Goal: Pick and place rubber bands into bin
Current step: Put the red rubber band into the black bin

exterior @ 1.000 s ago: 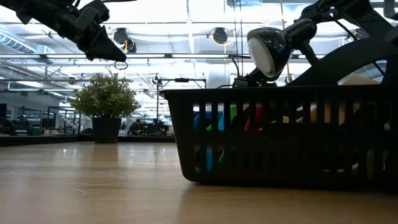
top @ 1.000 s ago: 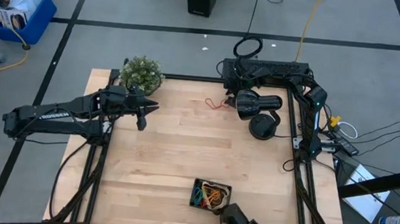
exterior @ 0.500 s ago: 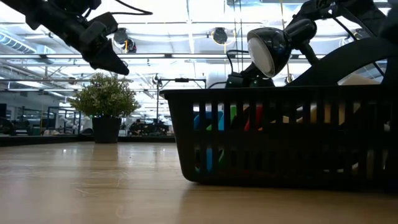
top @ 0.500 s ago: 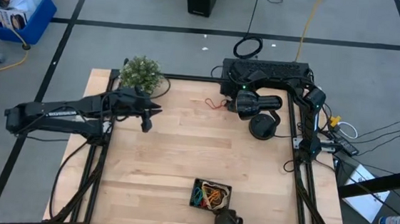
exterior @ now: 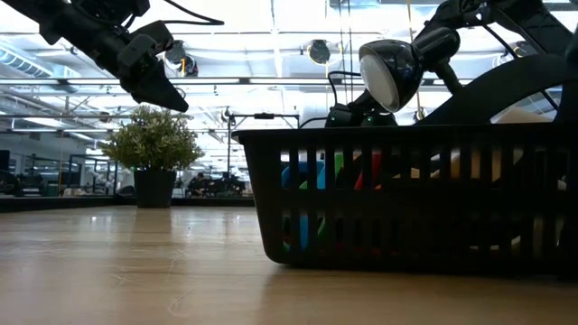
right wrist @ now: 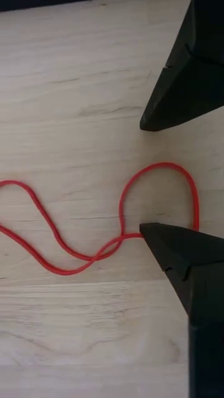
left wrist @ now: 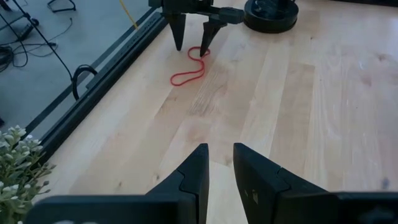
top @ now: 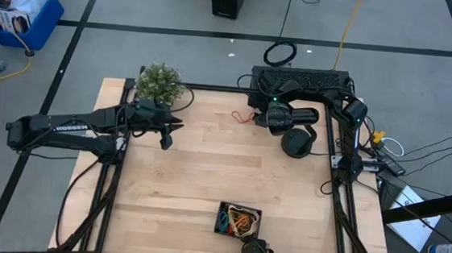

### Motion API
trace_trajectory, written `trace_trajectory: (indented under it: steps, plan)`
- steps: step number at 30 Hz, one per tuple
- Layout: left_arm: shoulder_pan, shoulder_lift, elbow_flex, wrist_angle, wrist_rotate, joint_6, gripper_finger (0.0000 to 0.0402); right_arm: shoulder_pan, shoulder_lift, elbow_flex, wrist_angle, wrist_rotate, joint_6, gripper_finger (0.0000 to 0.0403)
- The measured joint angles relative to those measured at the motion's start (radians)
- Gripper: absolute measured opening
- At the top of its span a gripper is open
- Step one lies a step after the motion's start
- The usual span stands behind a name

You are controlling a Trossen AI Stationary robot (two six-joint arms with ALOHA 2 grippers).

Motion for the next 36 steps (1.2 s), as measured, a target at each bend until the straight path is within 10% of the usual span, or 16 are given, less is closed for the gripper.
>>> trace_trajectory:
  steps: [36]
  plan:
    - [0.000,0.000,0.000,0.000,0.002,-0.005,0.0081,-0.009,-0.017,-0.107,0.055,0.049,-0.058,0.0002]
